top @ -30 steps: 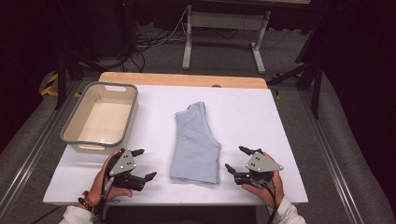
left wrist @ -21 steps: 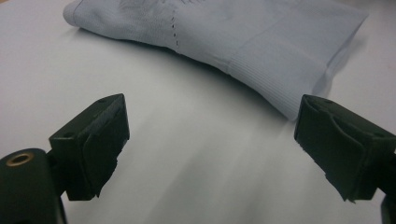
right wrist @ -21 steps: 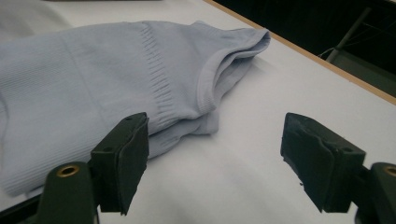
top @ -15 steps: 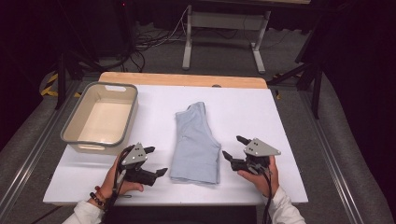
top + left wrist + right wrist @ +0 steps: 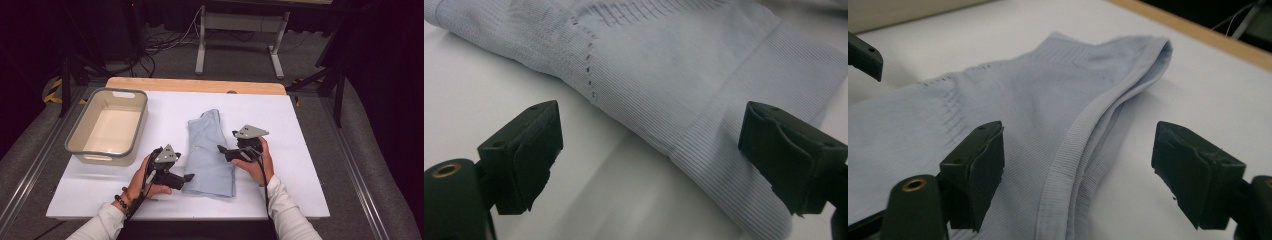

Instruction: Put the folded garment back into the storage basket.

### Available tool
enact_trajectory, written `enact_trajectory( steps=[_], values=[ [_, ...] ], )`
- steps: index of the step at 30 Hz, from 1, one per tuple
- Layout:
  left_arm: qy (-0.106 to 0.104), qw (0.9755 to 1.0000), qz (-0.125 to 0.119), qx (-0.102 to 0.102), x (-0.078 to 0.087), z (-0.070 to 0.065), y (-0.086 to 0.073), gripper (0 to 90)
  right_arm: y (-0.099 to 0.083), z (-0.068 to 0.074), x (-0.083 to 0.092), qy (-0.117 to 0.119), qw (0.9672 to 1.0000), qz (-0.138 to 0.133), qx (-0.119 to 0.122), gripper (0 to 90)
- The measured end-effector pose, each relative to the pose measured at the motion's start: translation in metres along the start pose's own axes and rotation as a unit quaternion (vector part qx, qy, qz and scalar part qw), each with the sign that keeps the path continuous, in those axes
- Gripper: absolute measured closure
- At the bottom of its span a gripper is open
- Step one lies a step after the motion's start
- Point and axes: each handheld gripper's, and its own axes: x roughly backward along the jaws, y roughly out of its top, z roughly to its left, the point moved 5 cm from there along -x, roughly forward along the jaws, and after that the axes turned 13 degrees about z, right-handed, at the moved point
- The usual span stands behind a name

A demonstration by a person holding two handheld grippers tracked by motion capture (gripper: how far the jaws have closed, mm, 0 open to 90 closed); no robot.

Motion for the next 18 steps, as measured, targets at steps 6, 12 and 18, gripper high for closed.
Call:
enact_trajectory(
  steps=[6, 12, 18],
  values=[
    [-0.012, 0.9996, 0.026, -0.006, -0.012, -0.003, 0.004, 10.9, 0.000, -0.006, -0.024, 0.036, 0.9984, 0.036, -0.026, 16.4],
    [-0.008, 0.9984, 0.055, -0.013, -0.023, -0.007, 0.001, 10.3, -0.007, -0.005, -0.038, 0.059, 0.9949, 0.073, -0.037, 13.4],
    [-0.019, 0.9975, 0.067, -0.006, -0.024, -0.007, 0.000, 10.3, -0.009, -0.007, -0.044, 0.075, 0.9914, 0.088, -0.061, 13.0]
  ],
)
